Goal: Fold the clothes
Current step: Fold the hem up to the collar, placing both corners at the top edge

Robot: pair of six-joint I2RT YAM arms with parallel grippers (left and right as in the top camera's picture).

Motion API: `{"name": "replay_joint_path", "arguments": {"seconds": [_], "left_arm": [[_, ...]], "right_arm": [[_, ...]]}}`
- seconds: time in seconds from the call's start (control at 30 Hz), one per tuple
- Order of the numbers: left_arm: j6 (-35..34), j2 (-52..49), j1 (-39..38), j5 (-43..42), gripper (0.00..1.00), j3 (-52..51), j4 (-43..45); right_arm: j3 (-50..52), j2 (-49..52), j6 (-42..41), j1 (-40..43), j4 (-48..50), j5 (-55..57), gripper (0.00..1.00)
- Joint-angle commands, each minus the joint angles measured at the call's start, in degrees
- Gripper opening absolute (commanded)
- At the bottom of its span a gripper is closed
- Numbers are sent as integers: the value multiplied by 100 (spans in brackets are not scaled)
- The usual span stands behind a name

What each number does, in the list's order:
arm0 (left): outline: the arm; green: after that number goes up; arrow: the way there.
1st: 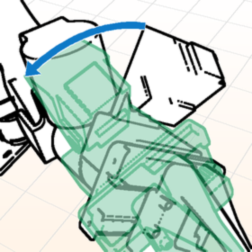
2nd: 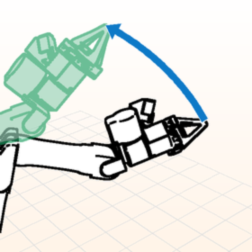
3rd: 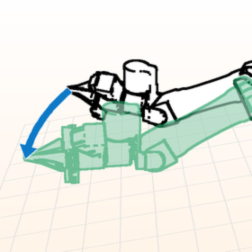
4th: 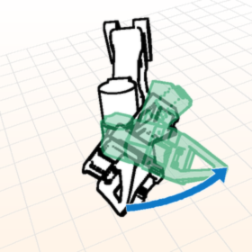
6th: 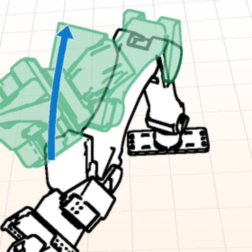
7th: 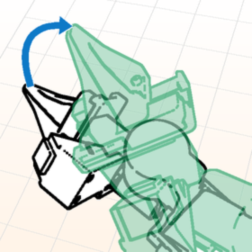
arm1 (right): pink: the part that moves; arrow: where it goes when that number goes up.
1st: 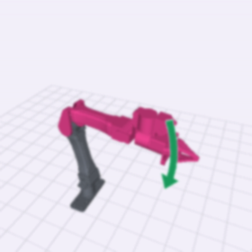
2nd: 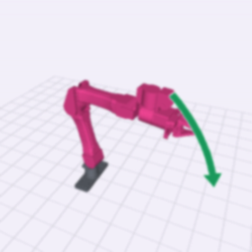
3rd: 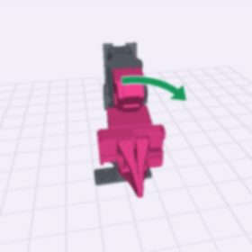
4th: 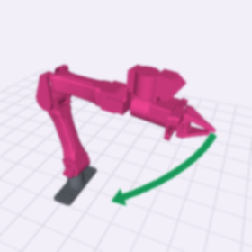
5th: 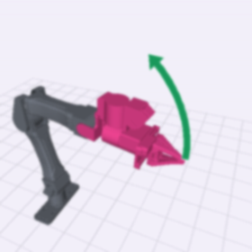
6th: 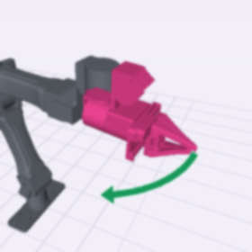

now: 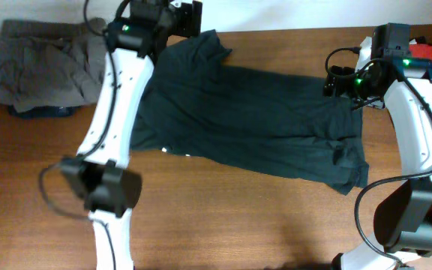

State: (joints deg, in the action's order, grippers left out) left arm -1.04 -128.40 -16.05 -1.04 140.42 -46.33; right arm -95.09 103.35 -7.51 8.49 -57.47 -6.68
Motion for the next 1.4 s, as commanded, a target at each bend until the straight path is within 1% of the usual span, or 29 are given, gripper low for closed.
{"name": "replay_joint_path", "arguments": {"seconds": [0.0,0.07,0.13,0.17,0.2,0.3,0.53,0.67,0.77,0.83,0.9,1.2,1.37], "left_arm": [[293,-815,7,-229,81,750,-26],[308,-1056,-7,-254,82,750,181],[621,-1366,-55,-662,87,750,380],[695,-1443,-79,-780,87,748,413],[852,-1589,-120,-975,94,748,468],[990,-1908,-245,-1058,99,748,568],[1204,-2428,-424,-1049,99,748,684],[1488,-2686,-531,-651,99,748,686],[1488,-2868,-525,-535,99,748,691],[1488,-2979,-522,-212,99,748,691],[1488,-3071,-520,-105,99,748,691],[1482,-3235,-501,-103,98,748,966],[1410,-3230,-501,-105,98,833,870]], "right_arm": [[4,170,39,-22,-70,-37,99],[4,236,42,-22,-118,-37,99],[4,321,42,-22,-205,-35,99],[4,343,42,-22,-227,-35,99],[4,387,42,-22,-282,-35,99],[4,476,42,-22,-345,-35,99],[7,623,42,-22,-459,-37,99],[7,625,42,-22,-553,-37,99],[7,625,42,-22,-691,-35,99],[4,625,42,-22,-774,-35,99],[4,625,42,-22,-839,-35,99],[7,627,42,-22,-1075,-35,99],[7,627,42,-22,-1075,-35,99]]}}
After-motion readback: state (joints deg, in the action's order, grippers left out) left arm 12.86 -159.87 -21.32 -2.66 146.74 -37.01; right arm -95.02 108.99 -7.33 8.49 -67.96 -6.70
